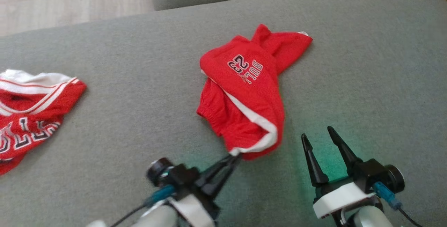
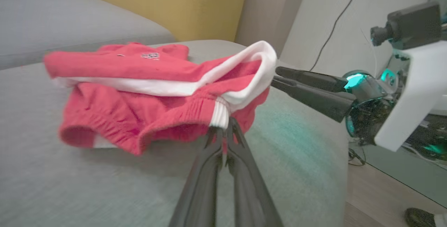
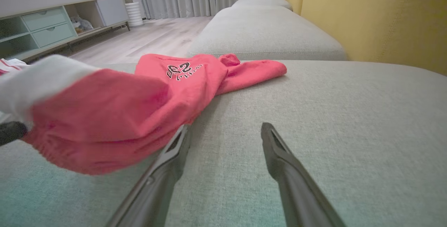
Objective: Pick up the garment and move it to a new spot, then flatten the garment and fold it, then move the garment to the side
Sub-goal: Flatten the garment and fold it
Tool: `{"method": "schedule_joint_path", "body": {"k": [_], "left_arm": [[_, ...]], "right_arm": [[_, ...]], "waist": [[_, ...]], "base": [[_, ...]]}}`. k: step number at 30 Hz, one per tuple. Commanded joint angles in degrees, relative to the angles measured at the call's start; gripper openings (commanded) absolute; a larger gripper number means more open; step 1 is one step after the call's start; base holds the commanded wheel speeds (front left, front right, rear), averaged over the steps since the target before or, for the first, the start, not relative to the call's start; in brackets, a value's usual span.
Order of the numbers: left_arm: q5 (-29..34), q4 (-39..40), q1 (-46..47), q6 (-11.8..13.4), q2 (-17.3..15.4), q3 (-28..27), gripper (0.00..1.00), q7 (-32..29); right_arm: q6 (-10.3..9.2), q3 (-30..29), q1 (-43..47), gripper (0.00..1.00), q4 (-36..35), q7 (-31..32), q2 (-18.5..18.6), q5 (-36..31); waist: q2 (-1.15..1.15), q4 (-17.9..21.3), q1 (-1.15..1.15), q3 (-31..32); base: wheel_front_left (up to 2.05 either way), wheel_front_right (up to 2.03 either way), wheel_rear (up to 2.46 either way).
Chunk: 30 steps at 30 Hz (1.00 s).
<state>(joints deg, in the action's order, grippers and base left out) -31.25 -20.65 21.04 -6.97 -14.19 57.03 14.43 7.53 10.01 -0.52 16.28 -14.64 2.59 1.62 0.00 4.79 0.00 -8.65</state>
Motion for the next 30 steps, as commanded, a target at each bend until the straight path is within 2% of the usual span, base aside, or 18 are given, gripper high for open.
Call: {"method": "schedule_joint_path", "body": {"k": [1, 5, 9, 12, 14, 15, 18, 20, 26, 30], "left_arm": [[0.27, 3.58, -0.17, 1.00, -2.88, -3.95, 0.00, 0.56], [1.34, 8.67, -0.29, 3.20, -9.92, -9.14, 0.00, 0.56], [4.67, 11.51, 5.86, 3.89, -18.48, -12.53, 0.00, -2.70], [7.44, 12.51, 13.35, 3.16, -23.73, -14.56, 0.00, -6.80], [9.30, 12.53, 19.10, 2.02, -25.94, -15.04, 0.00, -9.25], [9.30, 12.53, 19.10, 2.02, -25.94, -15.04, 0.00, -9.25], [11.09, 11.36, 27.91, 0.41, -26.64, -14.15, 0.00, -12.04], [12.14, 10.03, 33.88, -0.16, -25.54, -12.41, 0.00, -12.96], [14.28, 5.53, 50.40, -0.49, -20.76, -2.12, 0.00, -10.70], [11.79, 4.40, 56.23, -0.50, -19.97, 2.83, 0.00, -8.10]], "right_arm": [[-0.04, 1.22, -0.45, 1.00, -1.47, -0.36, 0.29, 0.38], [-0.04, 1.70, -0.04, 1.00, -1.22, -0.36, 0.29, 1.07], [-0.04, 3.02, -0.45, 1.00, -1.04, -0.36, 0.29, 1.66], [-0.04, 3.72, -1.12, 1.00, -1.06, -0.36, 0.29, 2.08], [-0.04, 4.18, -1.43, 1.00, -1.04, -0.36, 0.29, 2.42], [-0.04, 4.18, -1.43, 1.00, -1.04, -0.36, 0.29, 2.42], [-0.04, 5.00, -1.87, 1.00, -0.85, -0.36, 0.29, 3.05], [-0.04, 5.44, -2.05, 1.00, -0.83, -0.36, 0.29, 3.58], [-0.04, 5.88, -1.94, 1.00, -0.92, -0.36, 0.29, 4.92], [-0.04, 5.18, -1.52, 1.00, -1.26, -0.36, 0.29, 5.03]], "waist": [[0.00, -1.22, 0.00, 0.81], [0.00, -2.26, 0.00, 1.75], [0.00, -1.41, 0.00, 2.34], [0.00, 0.68, 0.00, 2.58], [0.00, 2.60, 0.00, 2.68], [0.00, 2.60, 0.00, 2.68], [0.00, 5.98, 0.00, 2.75], [0.00, 8.03, 0.00, 2.66], [0.00, 11.73, 0.00, 2.82], [0.00, 11.61, 0.00, 3.04]], "base": [[0.00, 0.00, 0.00], [0.00, 0.00, 0.00], [0.00, 0.00, 0.00], [0.00, 0.00, 0.00], [0.00, 0.00, 0.00], [0.00, 0.00, 0.00], [0.00, 0.00, 0.00], [0.00, 0.00, 0.00], [0.00, 0.00, 0.00], [0.00, 0.00, 0.00]]}}
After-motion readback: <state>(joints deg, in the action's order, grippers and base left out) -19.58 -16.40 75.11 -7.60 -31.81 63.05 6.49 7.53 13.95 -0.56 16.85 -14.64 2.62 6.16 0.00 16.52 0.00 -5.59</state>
